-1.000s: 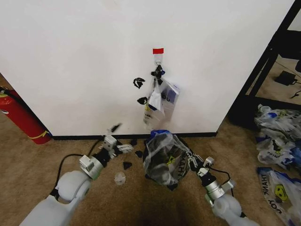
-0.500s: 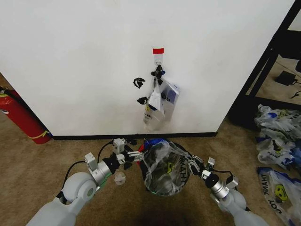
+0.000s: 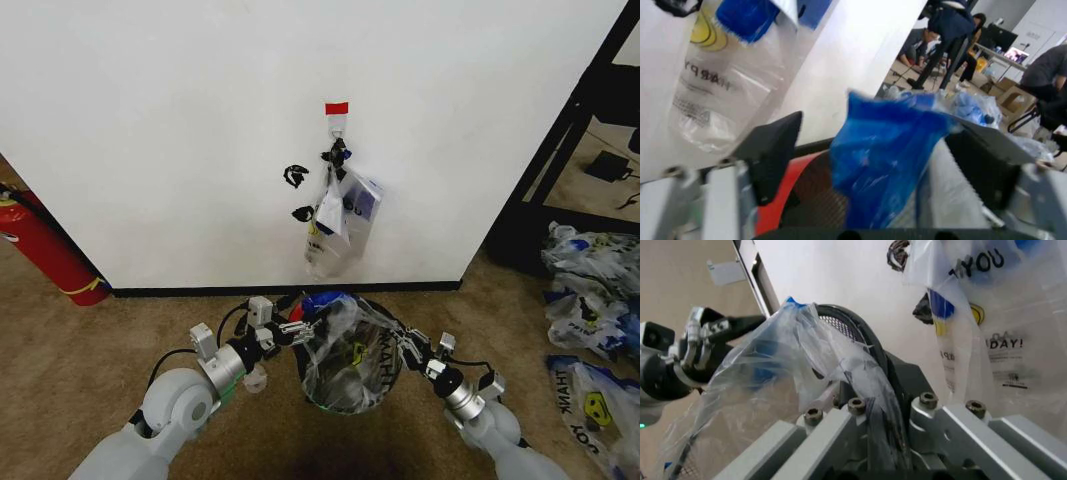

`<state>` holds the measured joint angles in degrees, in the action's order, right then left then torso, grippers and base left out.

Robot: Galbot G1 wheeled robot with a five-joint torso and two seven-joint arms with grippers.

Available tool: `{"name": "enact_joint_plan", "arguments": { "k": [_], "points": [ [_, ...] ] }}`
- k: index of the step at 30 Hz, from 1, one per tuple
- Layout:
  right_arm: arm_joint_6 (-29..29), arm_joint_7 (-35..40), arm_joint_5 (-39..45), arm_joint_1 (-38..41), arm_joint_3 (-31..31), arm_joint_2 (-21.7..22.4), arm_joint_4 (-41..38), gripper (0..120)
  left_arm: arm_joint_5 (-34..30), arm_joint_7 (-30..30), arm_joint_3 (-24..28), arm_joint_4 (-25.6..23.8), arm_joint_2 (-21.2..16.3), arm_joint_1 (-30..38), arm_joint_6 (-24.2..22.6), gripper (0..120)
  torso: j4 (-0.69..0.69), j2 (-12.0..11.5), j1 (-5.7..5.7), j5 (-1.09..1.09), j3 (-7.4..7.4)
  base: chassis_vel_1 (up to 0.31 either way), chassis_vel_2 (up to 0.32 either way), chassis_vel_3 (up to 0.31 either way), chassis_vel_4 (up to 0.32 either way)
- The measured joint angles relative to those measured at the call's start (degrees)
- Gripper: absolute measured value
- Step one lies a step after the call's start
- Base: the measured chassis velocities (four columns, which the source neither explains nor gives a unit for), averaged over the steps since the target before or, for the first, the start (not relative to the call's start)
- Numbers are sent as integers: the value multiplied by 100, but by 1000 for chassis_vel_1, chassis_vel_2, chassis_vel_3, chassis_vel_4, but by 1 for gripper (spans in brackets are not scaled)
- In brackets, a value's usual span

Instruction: Pick up the garbage bag from the wall and place it over the trash bin.

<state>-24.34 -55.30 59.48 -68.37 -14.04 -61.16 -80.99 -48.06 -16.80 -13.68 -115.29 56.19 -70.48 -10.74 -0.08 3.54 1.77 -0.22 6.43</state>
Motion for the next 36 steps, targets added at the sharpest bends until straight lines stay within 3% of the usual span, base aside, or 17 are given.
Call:
{"name": "enact_joint_plan", "arguments": {
  "k": [21, 29, 36],
  "points": [
    [-62, 59, 11, -7, -13, 3, -55, 1, 82, -137, -66, -140, -4, -57, -134, 1, 0, 0, 0, 0, 0, 0, 0, 0, 0],
    [-60, -16, 17, -9, -5, 16, -70, 1, 88, 86, -45, -73, -12, 81, -8, 0, 0, 0, 0, 0, 0, 0, 0, 0, 0],
    [105, -422, 168, -20, -12, 44, -77, 1, 544, 381, 109, 342, -37, 382, 94, 0, 0, 0, 0, 0, 0, 0, 0, 0, 0]
  ]
}}
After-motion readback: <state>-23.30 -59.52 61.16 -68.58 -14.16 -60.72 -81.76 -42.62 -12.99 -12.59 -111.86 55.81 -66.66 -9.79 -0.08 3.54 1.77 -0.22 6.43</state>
